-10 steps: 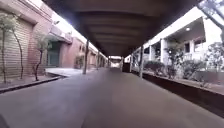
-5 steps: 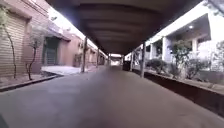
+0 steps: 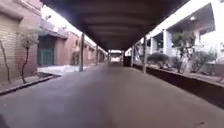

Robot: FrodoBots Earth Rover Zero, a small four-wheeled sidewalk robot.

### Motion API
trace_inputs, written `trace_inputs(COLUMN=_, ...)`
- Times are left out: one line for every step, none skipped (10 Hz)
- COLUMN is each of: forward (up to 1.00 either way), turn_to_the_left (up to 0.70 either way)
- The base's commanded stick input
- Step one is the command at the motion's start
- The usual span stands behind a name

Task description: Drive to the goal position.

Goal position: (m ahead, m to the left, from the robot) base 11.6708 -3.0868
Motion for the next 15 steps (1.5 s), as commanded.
trace_inputs(forward=0.7, turn_to_the_left=0.0)
trace_inputs(forward=0.7, turn_to_the_left=0.0)
trace_inputs(forward=0.7, turn_to_the_left=0.0)
trace_inputs(forward=0.7, turn_to_the_left=0.0)
trace_inputs(forward=0.7, turn_to_the_left=0.0)
trace_inputs(forward=0.7, turn_to_the_left=0.0)
trace_inputs(forward=0.7, turn_to_the_left=0.0)
trace_inputs(forward=0.7, turn_to_the_left=0.0)
trace_inputs(forward=0.7, turn_to_the_left=0.0)
trace_inputs(forward=0.7, turn_to_the_left=0.0)
trace_inputs(forward=0.7, turn_to_the_left=0.0)
trace_inputs(forward=0.7, turn_to_the_left=0.0)
trace_inputs(forward=0.7, turn_to_the_left=0.0)
trace_inputs(forward=0.7, turn_to_the_left=0.0)
trace_inputs(forward=0.7, turn_to_the_left=0.0)
